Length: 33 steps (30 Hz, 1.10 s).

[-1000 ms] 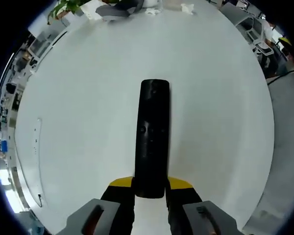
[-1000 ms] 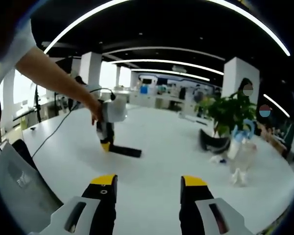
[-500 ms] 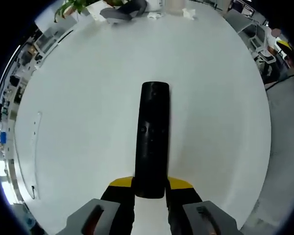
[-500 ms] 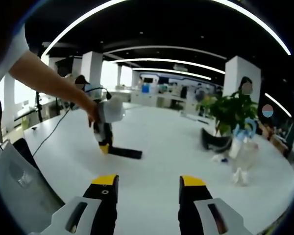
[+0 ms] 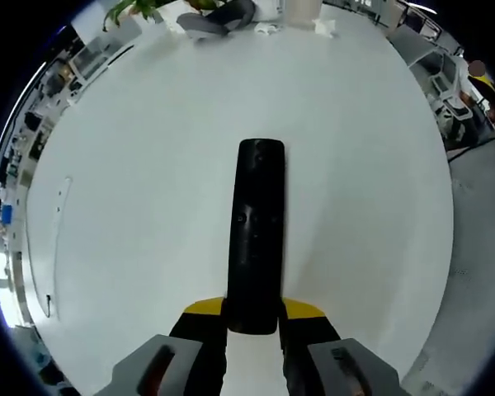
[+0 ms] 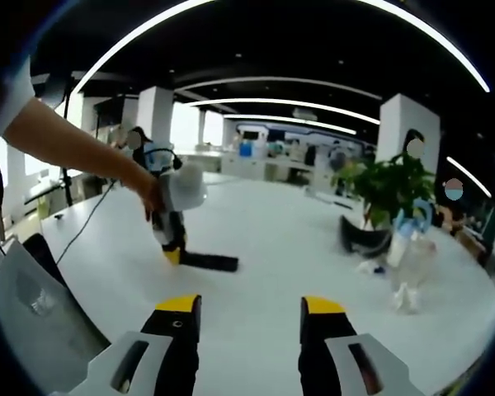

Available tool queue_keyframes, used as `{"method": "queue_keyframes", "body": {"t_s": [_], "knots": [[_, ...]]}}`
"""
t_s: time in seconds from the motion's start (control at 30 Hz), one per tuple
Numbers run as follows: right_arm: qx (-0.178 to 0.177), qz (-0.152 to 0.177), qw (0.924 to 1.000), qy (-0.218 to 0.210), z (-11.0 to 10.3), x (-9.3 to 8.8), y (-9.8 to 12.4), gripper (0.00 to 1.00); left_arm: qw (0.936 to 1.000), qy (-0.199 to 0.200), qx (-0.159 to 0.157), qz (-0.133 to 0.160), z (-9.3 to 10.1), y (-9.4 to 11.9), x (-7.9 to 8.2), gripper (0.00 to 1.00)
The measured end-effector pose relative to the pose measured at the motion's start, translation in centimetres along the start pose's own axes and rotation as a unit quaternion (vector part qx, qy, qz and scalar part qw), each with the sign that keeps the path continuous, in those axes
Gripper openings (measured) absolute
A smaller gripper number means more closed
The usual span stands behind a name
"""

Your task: Press the specified remote control buttons in sequence, fully releasing each button before pressing the next.

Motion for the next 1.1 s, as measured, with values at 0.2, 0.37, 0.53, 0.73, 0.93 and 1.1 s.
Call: {"method": "queue_keyframes", "body": {"t_s": [0.2,0.37,0.53,0.73,0.93,1.1], "knots": [[0.001,0.002,1.0000,-0.004,0.0,0.1,0.0,0.46,0.9999,-0.009,0.002,0.005,0.6,0.0,-0.2,0.23],[0.002,0.004,1.0000,-0.001,0.0,0.1,0.0,0.46,0.9994,-0.004,0.001,0.036,1.1,0.1,-0.4,0.23],[0.003,0.002,1.0000,-0.001,-0.1,0.1,0.0,0.45,0.9976,0.005,-0.002,0.069,1.7,0.2,-0.6,0.23],[0.006,0.002,1.0000,-0.001,-0.2,0.1,0.0,0.44,0.9970,0.013,-0.004,0.076,2.8,0.3,-0.6,0.23],[0.010,-0.002,0.9999,0.003,-0.3,0.0,-0.1,0.43,0.9981,-0.003,-0.006,0.061,3.8,0.3,-0.6,0.23],[0.010,0.001,0.9999,0.000,-0.3,0.1,-0.1,0.42,0.9985,-0.015,-0.007,0.053,4.8,0.3,-0.8,0.23]]}}
Point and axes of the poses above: the point that each gripper's makers call its tool centre point, and the gripper's own axes: y roughly backward along the fingers, z roughly to its right, x roughly out of its top, the point moved 2 cm from there along y, roughly backward along the fingers, and after that the axes turned 11 degrees about -z, right-handed, at the moved point
